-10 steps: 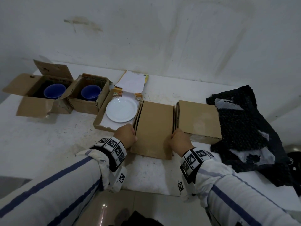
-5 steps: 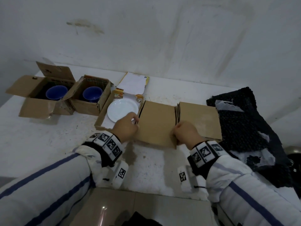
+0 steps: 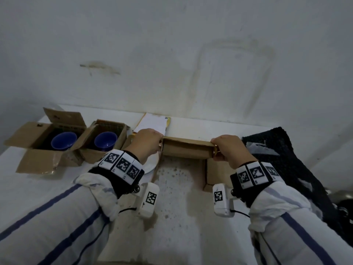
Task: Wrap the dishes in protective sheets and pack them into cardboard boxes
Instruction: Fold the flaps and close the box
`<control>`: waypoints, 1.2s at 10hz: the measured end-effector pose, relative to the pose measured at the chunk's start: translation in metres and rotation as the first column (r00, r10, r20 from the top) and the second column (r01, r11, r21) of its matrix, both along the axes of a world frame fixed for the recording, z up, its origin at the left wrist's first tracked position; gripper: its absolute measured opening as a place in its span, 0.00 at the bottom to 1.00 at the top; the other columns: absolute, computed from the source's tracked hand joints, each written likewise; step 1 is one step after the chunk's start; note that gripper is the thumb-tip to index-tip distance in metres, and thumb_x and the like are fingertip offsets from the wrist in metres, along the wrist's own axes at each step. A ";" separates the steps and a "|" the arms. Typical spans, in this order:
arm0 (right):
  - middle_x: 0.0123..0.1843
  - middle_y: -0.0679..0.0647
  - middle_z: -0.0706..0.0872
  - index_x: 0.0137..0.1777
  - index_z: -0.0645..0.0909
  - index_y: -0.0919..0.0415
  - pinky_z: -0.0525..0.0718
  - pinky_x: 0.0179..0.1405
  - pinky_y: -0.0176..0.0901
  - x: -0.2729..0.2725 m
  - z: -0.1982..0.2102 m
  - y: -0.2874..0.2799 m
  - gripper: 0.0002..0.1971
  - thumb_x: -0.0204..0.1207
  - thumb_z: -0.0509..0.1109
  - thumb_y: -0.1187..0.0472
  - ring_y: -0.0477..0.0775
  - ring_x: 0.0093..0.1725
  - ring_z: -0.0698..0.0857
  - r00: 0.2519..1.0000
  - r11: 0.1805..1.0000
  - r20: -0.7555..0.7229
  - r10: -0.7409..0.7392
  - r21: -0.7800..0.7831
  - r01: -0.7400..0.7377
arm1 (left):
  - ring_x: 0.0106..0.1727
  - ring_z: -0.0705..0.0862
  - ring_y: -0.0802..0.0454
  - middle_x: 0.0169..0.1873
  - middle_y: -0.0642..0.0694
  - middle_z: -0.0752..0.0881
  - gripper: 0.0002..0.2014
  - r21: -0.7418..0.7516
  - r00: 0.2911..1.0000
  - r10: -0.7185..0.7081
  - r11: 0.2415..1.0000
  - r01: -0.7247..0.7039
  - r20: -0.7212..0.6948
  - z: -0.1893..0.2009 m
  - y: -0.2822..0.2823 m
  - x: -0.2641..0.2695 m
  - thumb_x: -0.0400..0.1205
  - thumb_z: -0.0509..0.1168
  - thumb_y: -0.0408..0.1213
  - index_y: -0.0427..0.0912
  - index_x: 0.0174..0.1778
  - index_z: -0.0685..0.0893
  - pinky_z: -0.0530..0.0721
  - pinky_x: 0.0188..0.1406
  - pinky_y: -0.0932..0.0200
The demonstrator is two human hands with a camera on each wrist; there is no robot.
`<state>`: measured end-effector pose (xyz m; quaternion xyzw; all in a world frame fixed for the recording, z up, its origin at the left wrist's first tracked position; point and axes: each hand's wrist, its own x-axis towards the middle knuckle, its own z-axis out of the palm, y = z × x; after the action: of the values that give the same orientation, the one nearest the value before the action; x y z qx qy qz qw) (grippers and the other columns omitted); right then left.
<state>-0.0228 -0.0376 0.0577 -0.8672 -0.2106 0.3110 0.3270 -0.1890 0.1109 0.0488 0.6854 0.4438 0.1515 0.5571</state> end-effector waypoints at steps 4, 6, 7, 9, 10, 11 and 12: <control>0.38 0.59 0.84 0.54 0.83 0.69 0.87 0.49 0.55 0.021 -0.001 0.014 0.10 0.77 0.66 0.66 0.59 0.37 0.85 0.974 0.942 -0.171 -0.150 0.275 0.193 | 0.45 0.85 0.45 0.53 0.36 0.85 0.14 -0.028 0.996 0.011 1.000 -0.008 0.084 0.014 0.005 0.004 0.83 0.59 0.28 0.38 0.63 0.82 0.81 0.36 0.64; 0.45 0.63 0.86 0.55 0.85 0.67 0.89 0.46 0.51 0.019 0.003 0.012 0.13 0.72 0.68 0.74 0.60 0.42 0.86 0.989 0.952 -0.122 -0.089 0.281 0.120 | 0.45 0.86 0.45 0.45 0.40 0.87 0.16 0.093 0.997 -0.042 0.995 0.036 0.060 0.013 0.006 0.003 0.80 0.65 0.31 0.40 0.65 0.81 0.82 0.43 0.59; 0.40 0.63 0.86 0.53 0.85 0.65 0.89 0.45 0.51 0.019 0.002 0.011 0.12 0.73 0.66 0.75 0.60 0.38 0.86 0.995 0.966 -0.053 -0.080 0.242 0.090 | 0.45 0.86 0.47 0.40 0.44 0.87 0.16 0.162 0.998 -0.057 0.985 0.050 0.035 0.012 0.007 0.003 0.80 0.65 0.32 0.42 0.65 0.81 0.82 0.46 0.57; 0.43 0.61 0.87 0.58 0.84 0.62 0.89 0.49 0.51 0.015 0.001 0.008 0.15 0.71 0.70 0.71 0.59 0.41 0.87 0.999 0.969 0.031 -0.039 0.245 0.031 | 0.44 0.84 0.47 0.40 0.43 0.87 0.16 0.229 0.997 -0.072 0.971 0.065 0.021 0.008 0.009 0.002 0.80 0.66 0.31 0.42 0.63 0.82 0.78 0.42 0.60; 0.43 0.62 0.87 0.56 0.85 0.63 0.90 0.49 0.52 0.014 0.003 0.008 0.13 0.70 0.73 0.67 0.58 0.40 0.87 0.998 0.968 0.053 -0.038 0.250 0.024 | 0.44 0.85 0.47 0.39 0.42 0.87 0.16 0.241 0.997 -0.074 0.968 0.068 0.016 0.008 0.010 0.003 0.79 0.67 0.31 0.42 0.63 0.83 0.80 0.47 0.57; 0.41 0.62 0.86 0.52 0.85 0.63 0.89 0.51 0.55 0.011 0.007 0.008 0.09 0.72 0.70 0.68 0.58 0.40 0.86 0.997 0.973 0.075 -0.017 0.231 -0.001 | 0.43 0.84 0.47 0.38 0.44 0.86 0.16 0.230 0.997 -0.073 0.971 0.066 0.020 0.007 0.012 0.004 0.79 0.67 0.31 0.41 0.64 0.83 0.79 0.47 0.57; 0.43 0.61 0.86 0.46 0.85 0.62 0.89 0.49 0.54 0.011 0.009 0.008 0.04 0.73 0.71 0.65 0.60 0.41 0.86 0.997 0.968 0.081 -0.014 0.251 -0.007 | 0.42 0.83 0.47 0.40 0.43 0.86 0.17 0.222 0.997 -0.077 0.973 0.070 0.024 0.007 0.014 0.005 0.80 0.67 0.31 0.40 0.65 0.82 0.79 0.45 0.57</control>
<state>-0.0122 -0.0294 0.0666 -0.8313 -0.2599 0.2455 0.4257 -0.1837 0.1246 0.0554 0.7564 0.3894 0.1905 0.4899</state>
